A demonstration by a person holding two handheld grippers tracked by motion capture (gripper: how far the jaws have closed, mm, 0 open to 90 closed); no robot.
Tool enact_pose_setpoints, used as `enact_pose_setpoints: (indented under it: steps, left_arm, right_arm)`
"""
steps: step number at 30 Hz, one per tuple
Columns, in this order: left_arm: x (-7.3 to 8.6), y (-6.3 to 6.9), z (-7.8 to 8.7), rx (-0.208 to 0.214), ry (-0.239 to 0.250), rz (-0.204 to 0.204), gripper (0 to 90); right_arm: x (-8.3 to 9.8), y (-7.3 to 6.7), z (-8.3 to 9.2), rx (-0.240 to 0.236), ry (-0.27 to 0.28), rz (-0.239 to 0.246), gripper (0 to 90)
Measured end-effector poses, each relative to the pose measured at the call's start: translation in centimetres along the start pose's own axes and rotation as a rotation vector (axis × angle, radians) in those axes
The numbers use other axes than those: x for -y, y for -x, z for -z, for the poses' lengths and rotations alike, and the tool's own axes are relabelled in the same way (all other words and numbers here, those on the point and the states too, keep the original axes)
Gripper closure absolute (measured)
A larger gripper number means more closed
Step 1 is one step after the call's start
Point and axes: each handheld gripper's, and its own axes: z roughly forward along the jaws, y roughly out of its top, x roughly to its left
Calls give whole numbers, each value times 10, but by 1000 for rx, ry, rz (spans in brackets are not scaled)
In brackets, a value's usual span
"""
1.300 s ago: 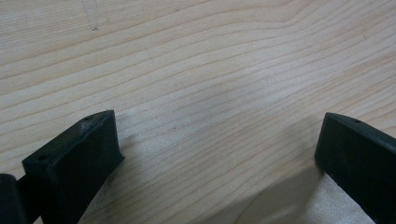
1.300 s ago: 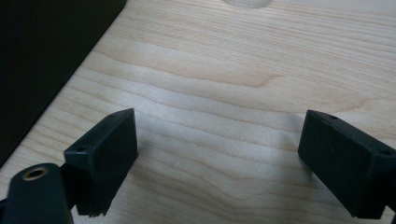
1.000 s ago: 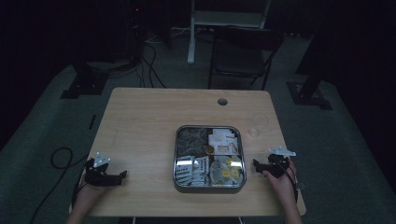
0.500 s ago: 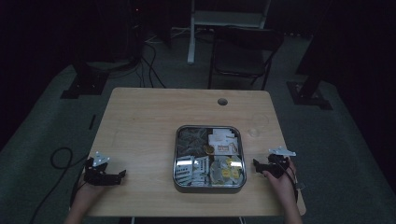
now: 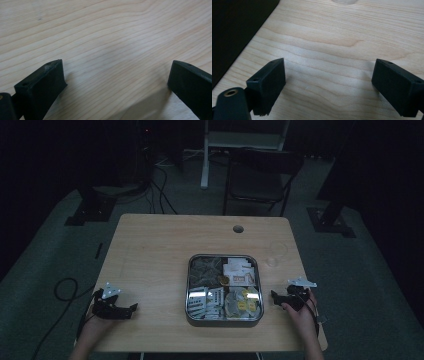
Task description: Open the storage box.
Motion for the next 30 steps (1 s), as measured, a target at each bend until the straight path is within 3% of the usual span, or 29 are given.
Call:
enact_pose_setpoints:
  steps: [10,30]
  left_arm:
    - [-11,7,-1,41,26,-37,15]
    - [-54,44,1,161,108,-170,15]
  right_arm:
    - [0,0,0,0,0,0,113]
    - [0,0,0,0,0,0,113]
